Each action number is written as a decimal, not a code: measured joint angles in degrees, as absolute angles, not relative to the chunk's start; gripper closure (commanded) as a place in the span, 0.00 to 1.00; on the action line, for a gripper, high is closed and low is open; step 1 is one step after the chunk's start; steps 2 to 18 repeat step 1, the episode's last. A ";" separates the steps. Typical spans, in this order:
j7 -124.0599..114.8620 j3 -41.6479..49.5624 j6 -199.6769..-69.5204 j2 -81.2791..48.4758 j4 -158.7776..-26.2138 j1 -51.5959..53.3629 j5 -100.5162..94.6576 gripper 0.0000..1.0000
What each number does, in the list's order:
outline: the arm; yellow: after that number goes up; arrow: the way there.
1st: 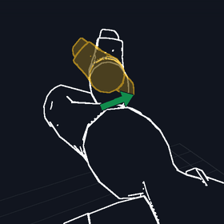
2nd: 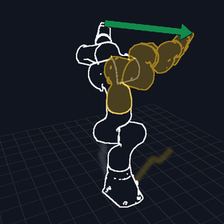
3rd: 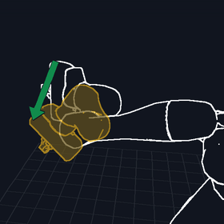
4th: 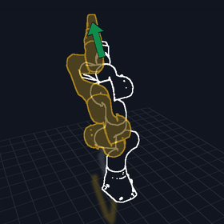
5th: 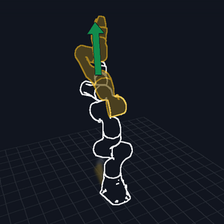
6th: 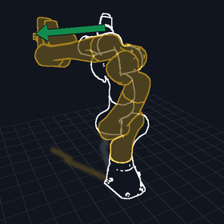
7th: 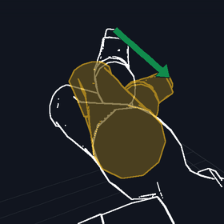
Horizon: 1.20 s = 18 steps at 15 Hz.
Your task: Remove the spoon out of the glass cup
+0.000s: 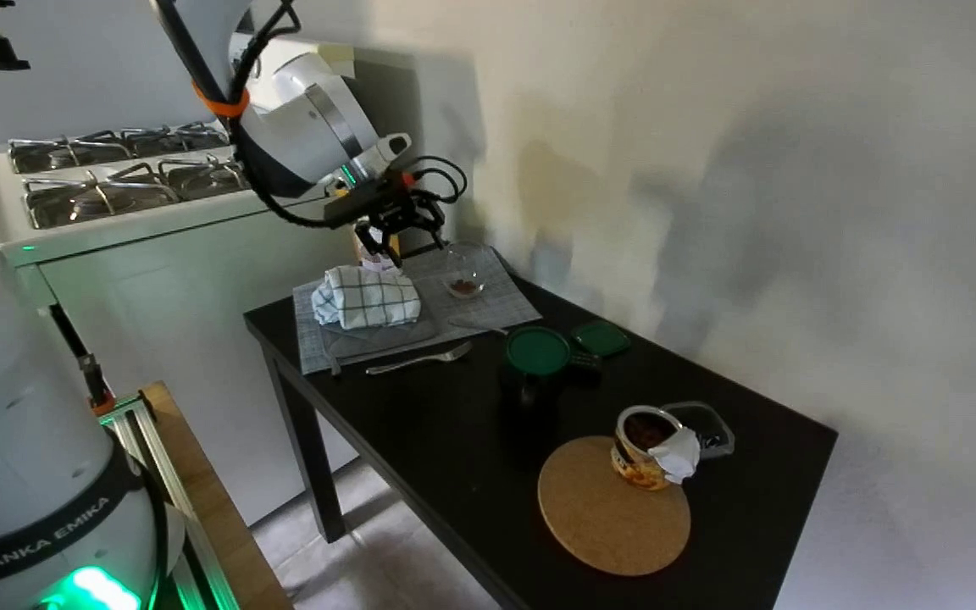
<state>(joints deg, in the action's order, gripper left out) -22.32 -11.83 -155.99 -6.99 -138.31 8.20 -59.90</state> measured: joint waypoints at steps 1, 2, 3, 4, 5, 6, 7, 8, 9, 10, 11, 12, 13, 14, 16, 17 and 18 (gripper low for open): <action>-19.29 -11.24 -160.08 -3.96 -140.26 7.47 -59.19 0.00; -19.29 -11.24 -160.08 -3.96 -140.26 7.47 -59.19 0.00; -19.29 -11.24 -160.08 -3.96 -140.26 7.47 -59.19 0.00; -19.29 -11.24 -160.08 -3.96 -140.26 7.47 -59.19 0.00; -19.29 -11.24 -160.08 -3.96 -140.26 7.47 -59.19 0.00; -19.29 -11.24 -160.08 -3.96 -140.26 7.47 -59.19 0.00; -19.29 -11.24 -160.08 -3.96 -140.26 7.47 -59.19 0.00; -19.29 -11.24 -160.08 -3.96 -140.26 7.47 -59.19 0.00; -19.29 -11.24 -160.08 -3.96 -140.26 7.47 -59.19 0.00; -19.29 -11.24 -160.08 -3.96 -140.26 7.47 -59.19 0.00; -19.29 -11.24 -160.08 -3.96 -140.26 7.47 -59.19 0.00; -19.29 -11.24 -160.08 -3.96 -140.26 7.47 -59.19 0.00; -19.29 -11.24 -160.08 -3.96 -140.26 7.47 -59.19 0.00; -19.29 -11.24 -160.08 -3.96 -140.26 7.47 -59.19 0.00; -19.29 -11.24 -160.08 -3.96 -140.26 7.47 -59.19 0.00; -19.29 -11.24 -160.08 -3.96 -140.26 7.47 -59.19 0.00; -19.29 -11.24 -160.08 -3.96 -140.26 7.47 -59.19 0.00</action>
